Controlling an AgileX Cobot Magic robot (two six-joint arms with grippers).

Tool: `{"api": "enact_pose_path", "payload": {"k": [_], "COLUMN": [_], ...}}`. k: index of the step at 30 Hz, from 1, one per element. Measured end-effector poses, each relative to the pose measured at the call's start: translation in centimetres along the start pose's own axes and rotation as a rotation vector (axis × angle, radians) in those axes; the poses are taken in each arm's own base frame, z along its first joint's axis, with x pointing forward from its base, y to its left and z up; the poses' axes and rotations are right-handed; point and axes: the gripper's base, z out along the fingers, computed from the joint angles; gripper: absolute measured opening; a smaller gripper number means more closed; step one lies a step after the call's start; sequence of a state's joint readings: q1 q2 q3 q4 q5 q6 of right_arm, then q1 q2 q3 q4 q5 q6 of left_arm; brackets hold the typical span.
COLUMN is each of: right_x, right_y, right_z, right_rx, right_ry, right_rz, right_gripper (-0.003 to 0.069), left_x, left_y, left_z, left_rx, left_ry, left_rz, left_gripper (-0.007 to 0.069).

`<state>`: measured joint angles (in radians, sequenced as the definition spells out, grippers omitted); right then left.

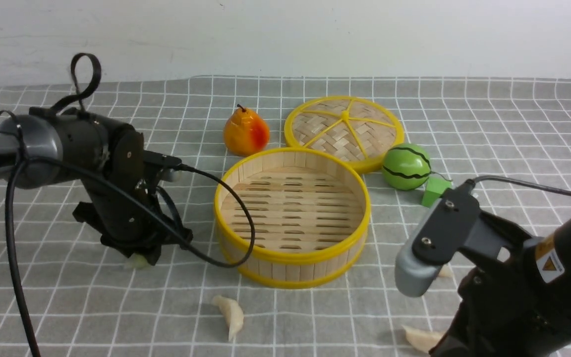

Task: Put the dumplings into the steamer on the table with the grey tablecloth.
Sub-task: 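Reach for and grasp a dumpling on the table with the left gripper, then place the dumpling into the bamboo steamer basket with the left gripper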

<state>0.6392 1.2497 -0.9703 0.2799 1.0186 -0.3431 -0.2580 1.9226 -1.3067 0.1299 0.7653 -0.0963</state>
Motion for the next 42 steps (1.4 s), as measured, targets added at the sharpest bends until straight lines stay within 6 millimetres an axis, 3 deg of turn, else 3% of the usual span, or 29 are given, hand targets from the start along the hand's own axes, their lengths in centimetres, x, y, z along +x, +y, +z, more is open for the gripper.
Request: {"api": "enact_pose_path", "payload": {"k": [3, 4, 5, 6, 7, 9, 10, 12, 17, 23, 28, 31, 34, 37, 41, 42], "right_x": [0.0, 0.0, 0.0, 0.0, 0.1, 0.1, 0.1, 0.1, 0.1, 0.2, 0.2, 0.2, 0.2, 0.2, 0.2, 0.2], "right_y": [0.0, 0.0, 0.0, 0.0, 0.0, 0.0, 0.0, 0.0, 0.0, 0.0, -0.1, -0.1, -0.1, -0.1, -0.1, -0.1], "right_z": [0.0, 0.0, 0.0, 0.0, 0.0, 0.0, 0.0, 0.0, 0.0, 0.0, 0.0, 0.0, 0.0, 0.0, 0.0, 0.0], "right_rx": [0.000, 0.000, 0.000, -0.001, -0.002, -0.003, -0.003, -0.003, -0.004, -0.003, 0.007, 0.011, 0.013, 0.013, 0.013, 0.013], "right_ry": [0.000, 0.000, 0.001, 0.002, 0.006, 0.009, 0.009, 0.010, 0.013, 0.019, 0.023, 0.024, 0.025, 0.025, 0.025, 0.025], "right_rz": [0.000, 0.000, 0.000, 0.000, 0.000, 0.001, 0.002, 0.010, 0.014, 0.012, 0.006, 0.003, 0.002, 0.003, 0.003, 0.003], "right_gripper": [0.0003, 0.0004, 0.0006, 0.0007, 0.0009, 0.0009, 0.0009, 0.0012, 0.0017, 0.0023, 0.0028, 0.0031, 0.0034, 0.0037, 0.0041, 0.0041], "left_x": [-1.7, -1.8, -2.8, -2.9, -3.7, -4.3, -4.4, -5.7, -9.1, -11.2, -11.7, -11.7, -11.7, -11.8, -11.7, -11.5], "left_y": [-1.4, -1.4, -3.3, -4.0, -5.9, -8.3, -8.3, -10.9, -14.4, -16.3, -16.9, -16.9, -16.9, -16.8, -15.8, -15.2], "left_z": [-5.7, -6.0, -9.5, -10.4, -12.7, -14.1, -14.2, -13.9, -8.9, -3.3, -1.1, -0.8, -0.7, -1.5, -6.4, -9.1], "left_rx": [0.006, 0.006, 0.031, 0.041, 0.075, 0.123, 0.124, 0.170, 0.186, 0.179, 0.176, 0.174, 0.175, 0.178, 0.183, 0.188], "left_ry": [-0.091, -0.100, -0.192, -0.217, -0.290, -0.343, -0.346, -0.364, -0.321, -0.281, -0.265, -0.260, -0.261, -0.269, -0.298, -0.326], "left_rz": [0.019, 0.015, 0.039, 0.048, 0.060, 0.061, 0.055, 0.029, -0.001, -0.022, -0.038, -0.039, -0.041, -0.043, -0.047, -0.041], "left_gripper": [0.0202, 0.0202, 0.0202, 0.0202, 0.0202, 0.0202, 0.0202, 0.0202, 0.0202, 0.0202, 0.0213, 0.0265, 0.0422, 0.0521, 0.0587, 0.0588]}}
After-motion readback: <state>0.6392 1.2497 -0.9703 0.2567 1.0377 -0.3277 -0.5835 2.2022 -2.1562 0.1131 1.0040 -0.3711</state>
